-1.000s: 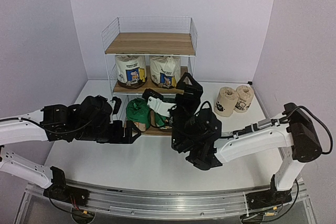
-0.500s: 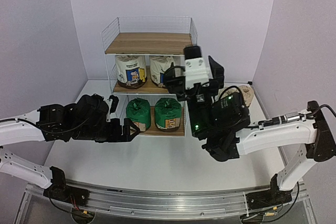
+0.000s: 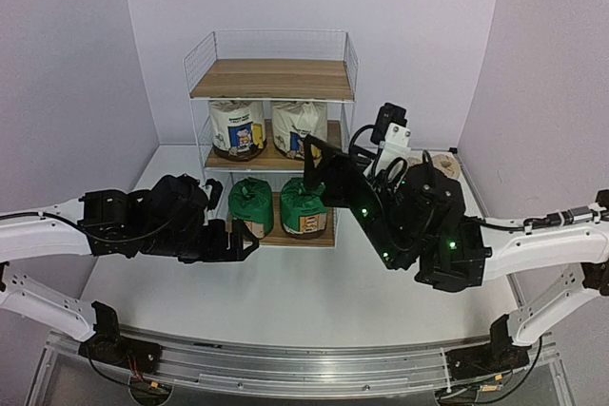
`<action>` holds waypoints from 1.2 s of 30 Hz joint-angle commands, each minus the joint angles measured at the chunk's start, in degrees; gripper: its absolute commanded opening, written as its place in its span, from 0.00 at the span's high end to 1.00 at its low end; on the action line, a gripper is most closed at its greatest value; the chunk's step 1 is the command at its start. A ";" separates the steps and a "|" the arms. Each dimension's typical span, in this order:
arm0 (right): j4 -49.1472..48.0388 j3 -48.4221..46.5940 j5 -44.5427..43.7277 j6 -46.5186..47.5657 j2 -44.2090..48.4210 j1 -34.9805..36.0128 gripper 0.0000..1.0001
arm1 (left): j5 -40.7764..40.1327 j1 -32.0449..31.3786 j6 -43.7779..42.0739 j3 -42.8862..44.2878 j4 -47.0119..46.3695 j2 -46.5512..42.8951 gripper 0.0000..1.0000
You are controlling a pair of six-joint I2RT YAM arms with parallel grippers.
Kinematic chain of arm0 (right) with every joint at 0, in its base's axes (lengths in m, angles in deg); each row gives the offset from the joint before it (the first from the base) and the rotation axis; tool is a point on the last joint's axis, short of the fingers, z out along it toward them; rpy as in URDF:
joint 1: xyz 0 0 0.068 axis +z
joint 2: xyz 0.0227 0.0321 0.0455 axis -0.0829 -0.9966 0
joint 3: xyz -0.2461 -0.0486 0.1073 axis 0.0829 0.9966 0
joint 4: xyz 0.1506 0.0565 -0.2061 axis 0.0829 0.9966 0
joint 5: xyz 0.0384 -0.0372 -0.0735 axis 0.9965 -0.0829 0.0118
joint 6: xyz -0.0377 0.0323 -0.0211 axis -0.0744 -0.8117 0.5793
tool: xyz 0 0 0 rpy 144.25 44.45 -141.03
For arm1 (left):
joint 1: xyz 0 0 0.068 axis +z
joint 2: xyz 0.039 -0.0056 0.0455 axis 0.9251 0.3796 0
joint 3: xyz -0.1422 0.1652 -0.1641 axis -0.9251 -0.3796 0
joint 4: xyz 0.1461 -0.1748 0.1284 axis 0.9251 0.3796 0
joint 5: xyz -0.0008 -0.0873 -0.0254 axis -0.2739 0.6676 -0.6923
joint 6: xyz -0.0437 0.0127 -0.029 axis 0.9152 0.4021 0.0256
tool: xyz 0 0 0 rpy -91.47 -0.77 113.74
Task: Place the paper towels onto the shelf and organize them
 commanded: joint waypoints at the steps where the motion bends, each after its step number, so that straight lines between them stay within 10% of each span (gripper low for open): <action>1: 41.43 -3.36 29.91 -36.07 3.90 -7.02 0.11 | 1.79 0.14 -0.30 1.59 -0.40 1.13 0.00; 7: 60.84 -3.79 51.11 -42.37 -1.76 -12.67 0.02 | 1.34 0.13 0.38 0.09 0.27 -1.03 0.00; 15: 74.78 3.28 38.63 -24.76 2.59 -17.53 0.02 | -0.10 0.17 0.25 -1.51 0.51 -4.14 0.00; 27: 54.64 9.75 41.93 -1.49 0.09 -48.94 0.03 | -0.37 0.14 0.46 -2.76 -1.57 -3.56 0.00; 36: 42.84 -2.53 48.28 7.99 -17.34 -60.75 0.03 | -2.33 0.21 1.30 -1.58 0.35 -3.53 0.00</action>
